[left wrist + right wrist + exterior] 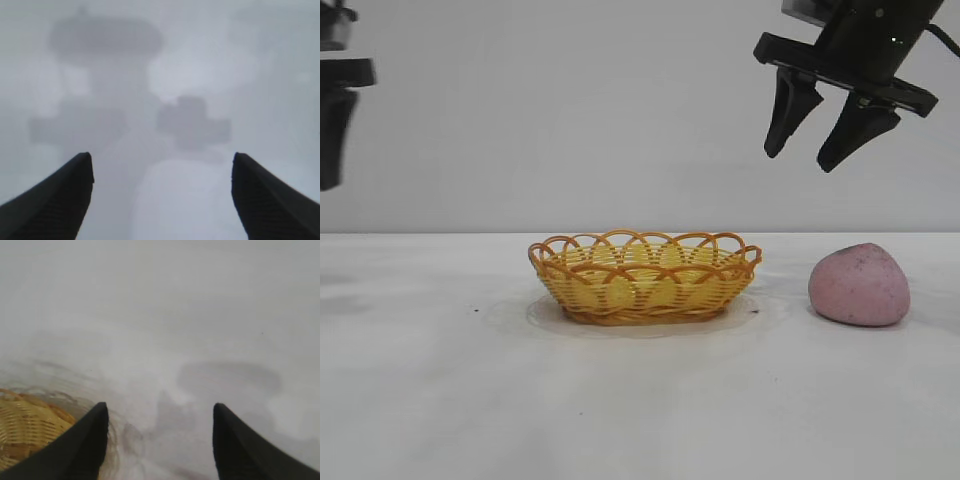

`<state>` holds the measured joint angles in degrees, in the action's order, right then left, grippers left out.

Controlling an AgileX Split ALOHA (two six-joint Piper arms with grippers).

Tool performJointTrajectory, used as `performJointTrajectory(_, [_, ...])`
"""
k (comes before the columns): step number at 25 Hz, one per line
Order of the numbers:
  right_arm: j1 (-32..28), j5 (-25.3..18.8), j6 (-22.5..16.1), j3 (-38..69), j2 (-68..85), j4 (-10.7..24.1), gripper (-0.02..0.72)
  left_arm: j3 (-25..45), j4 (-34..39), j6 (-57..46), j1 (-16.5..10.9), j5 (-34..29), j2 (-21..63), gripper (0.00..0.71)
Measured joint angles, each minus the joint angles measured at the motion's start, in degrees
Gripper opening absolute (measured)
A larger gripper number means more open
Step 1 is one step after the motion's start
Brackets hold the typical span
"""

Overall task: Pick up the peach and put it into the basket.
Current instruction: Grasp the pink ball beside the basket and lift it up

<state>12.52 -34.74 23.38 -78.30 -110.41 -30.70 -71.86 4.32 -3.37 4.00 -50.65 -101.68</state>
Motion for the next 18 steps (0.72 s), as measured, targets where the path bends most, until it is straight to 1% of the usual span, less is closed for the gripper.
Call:
performJointTrajectory(2, [0.0,-0.04,0.0,0.0,0.0,0.0,0.386,0.0,4.26,-0.97,0.0,-1.85,1.8,0.545])
performJointTrajectory(5, [0.0,-0.34,0.0,0.0,0.0,0.0,0.386,0.47,5.91,-1.62,0.0,-3.52,5.77,0.545])
performJointTrajectory(7, [0.0,-0.48,0.0,0.0,0.0,0.0,0.386,2.18,6.0,-1.62,0.0,-3.93,9.17,0.545])
performJointTrajectory(10, [0.0,-0.48,0.0,0.0,0.0,0.0,0.386,6.66,6.0,-1.94,0.0,-5.75,15.54,0.545])
performJointTrajectory(14, [0.0,-1.28,0.0,0.0,0.0,1.08,0.386,13.5,5.57,-1.94,0.0,-7.57,26.3,0.545])
performJointTrajectory(18, [0.0,-1.64,0.0,0.0,0.0,1.61,0.386,19.64,2.23,-1.16,0.0,-8.06,38.74,0.545])
